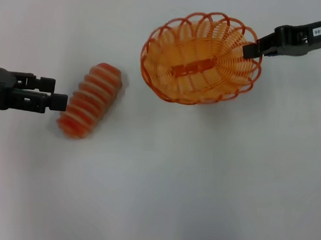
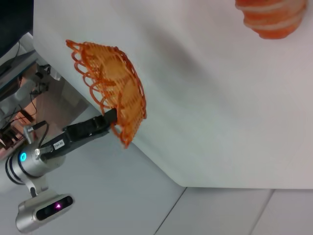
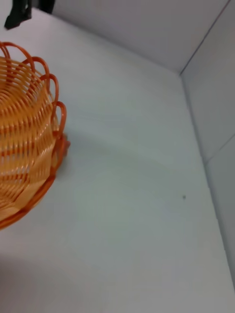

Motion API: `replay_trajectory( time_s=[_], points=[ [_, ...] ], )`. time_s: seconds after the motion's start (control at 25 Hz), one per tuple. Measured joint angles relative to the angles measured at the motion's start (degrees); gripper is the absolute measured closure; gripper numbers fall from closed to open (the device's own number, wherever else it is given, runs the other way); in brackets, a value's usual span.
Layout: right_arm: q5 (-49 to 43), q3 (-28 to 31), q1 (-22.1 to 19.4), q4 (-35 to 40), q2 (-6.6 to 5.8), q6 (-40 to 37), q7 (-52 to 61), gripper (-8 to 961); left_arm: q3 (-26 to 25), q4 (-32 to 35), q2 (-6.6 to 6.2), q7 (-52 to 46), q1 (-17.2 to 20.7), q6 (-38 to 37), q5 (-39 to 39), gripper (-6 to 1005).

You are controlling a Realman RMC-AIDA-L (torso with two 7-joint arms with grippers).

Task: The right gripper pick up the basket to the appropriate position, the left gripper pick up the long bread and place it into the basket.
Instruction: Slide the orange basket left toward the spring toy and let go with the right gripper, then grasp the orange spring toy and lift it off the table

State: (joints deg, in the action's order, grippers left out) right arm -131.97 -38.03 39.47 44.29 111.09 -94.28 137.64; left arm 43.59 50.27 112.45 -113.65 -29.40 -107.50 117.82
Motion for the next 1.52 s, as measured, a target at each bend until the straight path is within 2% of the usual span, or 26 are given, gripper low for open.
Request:
replay_trajectory(
  time_s=[0.12, 0.36, 0.52, 0.96, 1.08, 1.2, 1.32, 1.52],
  points=[
    [2.0, 0.1, -1.5, -2.0, 0.85, 2.4, 0.0, 881, 0.0, 0.0, -0.01, 0.0, -0.4, 0.0, 0.5, 106],
    [1.8, -0.7, -2.6, -6.1, 4.23, 11.6, 0.0, 885, 0.0, 0.0, -0.03, 0.0, -1.1, 0.0, 0.8, 108],
    [1.7, -2.3, -2.8, -9.4, 5.19, 16.2, 0.3, 888, 0.0, 0.0, -0.04, -0.1, -1.2, 0.1, 0.9, 110],
    [2.1, -2.1, -4.4, -11.6, 5.56, 19.4, 1.5, 798, 0.0, -0.1, -0.11, -0.1, -1.2, 0.4, 0.9, 114],
    [2.1, -1.9, -4.9, -11.0, 5.58, 18.9, 1.5, 674, -0.3, -0.1, -0.12, -0.1, -1.0, 0.4, 0.9, 115],
    [2.2, -0.1, -5.7, -8.7, 4.93, 19.0, 1.2, 561, -0.4, -0.1, -0.13, -0.1, -0.8, 0.5, 0.9, 117],
    [3.8, 3.5, -6.7, -2.2, 4.64, 17.9, -0.8, 469, -0.5, -0.1, -0.13, -0.1, -0.7, 0.7, 0.9, 118],
    [11.3, 4.8, -7.2, 4.0, 4.03, 8.4, -10.4, 303, -0.1, -0.1, 0.21, -0.1, -0.2, 2.3, 1.4, 120]
  ],
)
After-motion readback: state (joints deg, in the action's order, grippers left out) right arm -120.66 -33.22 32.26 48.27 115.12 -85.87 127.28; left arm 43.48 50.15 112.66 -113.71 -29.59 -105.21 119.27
